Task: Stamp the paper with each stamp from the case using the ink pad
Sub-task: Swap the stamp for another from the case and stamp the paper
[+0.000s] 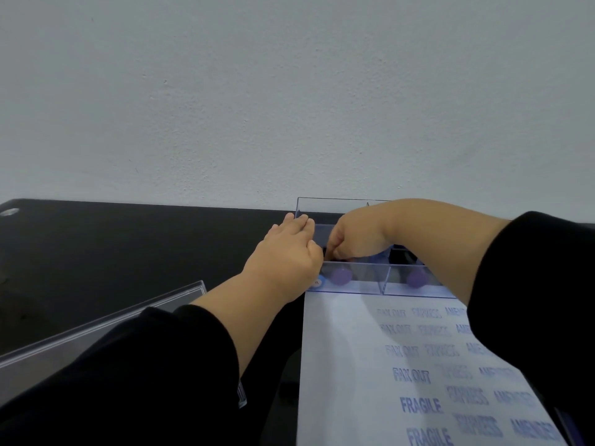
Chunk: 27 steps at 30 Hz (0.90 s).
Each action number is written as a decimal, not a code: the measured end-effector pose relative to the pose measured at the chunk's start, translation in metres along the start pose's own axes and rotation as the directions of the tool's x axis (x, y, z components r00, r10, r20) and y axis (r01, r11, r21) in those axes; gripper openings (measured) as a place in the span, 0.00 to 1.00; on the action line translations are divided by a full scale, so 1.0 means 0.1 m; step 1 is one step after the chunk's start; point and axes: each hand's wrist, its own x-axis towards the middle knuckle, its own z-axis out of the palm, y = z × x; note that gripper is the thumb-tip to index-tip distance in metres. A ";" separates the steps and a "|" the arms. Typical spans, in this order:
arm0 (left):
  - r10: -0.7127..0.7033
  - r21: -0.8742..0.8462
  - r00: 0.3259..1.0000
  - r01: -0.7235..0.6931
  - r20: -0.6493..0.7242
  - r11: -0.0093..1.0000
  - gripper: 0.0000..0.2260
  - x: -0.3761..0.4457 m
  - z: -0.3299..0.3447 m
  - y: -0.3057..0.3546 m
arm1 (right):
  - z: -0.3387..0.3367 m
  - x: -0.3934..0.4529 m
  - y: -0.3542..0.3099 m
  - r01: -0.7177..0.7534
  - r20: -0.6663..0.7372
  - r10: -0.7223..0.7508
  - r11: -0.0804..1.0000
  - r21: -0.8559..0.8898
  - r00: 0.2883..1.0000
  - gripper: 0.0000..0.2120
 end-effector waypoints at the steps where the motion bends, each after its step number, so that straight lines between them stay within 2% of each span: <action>1: -0.001 -0.001 1.000 0.001 -0.002 1.000 0.22 0.00 0.00 0.00 | 0.01 -0.01 0.00 -0.006 -0.004 0.006 1.000 0.015 1.000 0.13; 6: -0.010 0.052 1.000 0.010 -0.005 0.999 0.22 -0.02 -0.01 0.01 | -0.01 -0.07 0.07 -0.026 -0.094 0.040 0.989 0.149 0.995 0.13; 11: -0.033 0.189 0.999 0.038 -0.029 0.981 0.23 -0.06 -0.04 0.03 | -0.03 -0.21 0.17 -0.021 -0.216 0.090 0.954 0.300 0.972 0.14; 14: -0.087 0.245 0.993 0.103 -0.076 0.964 0.24 -0.11 -0.06 0.09 | -0.02 -0.30 0.21 0.005 -0.317 0.142 0.907 0.421 0.938 0.13; 17: -0.196 0.183 0.976 0.210 -0.091 0.961 0.26 -0.19 -0.10 0.15 | 0.00 -0.42 0.23 0.055 -0.401 0.201 0.838 0.543 0.894 0.13; 20: -0.277 0.124 0.960 0.278 -0.028 0.953 0.28 -0.31 -0.14 0.22 | 0.03 -0.56 0.23 0.097 -0.436 0.227 0.789 0.606 0.871 0.13; 27: -0.266 0.262 0.950 0.218 0.162 0.940 0.33 -0.78 -0.20 0.47 | 0.29 -1.02 0.12 0.054 -0.372 0.204 0.814 0.578 0.906 0.09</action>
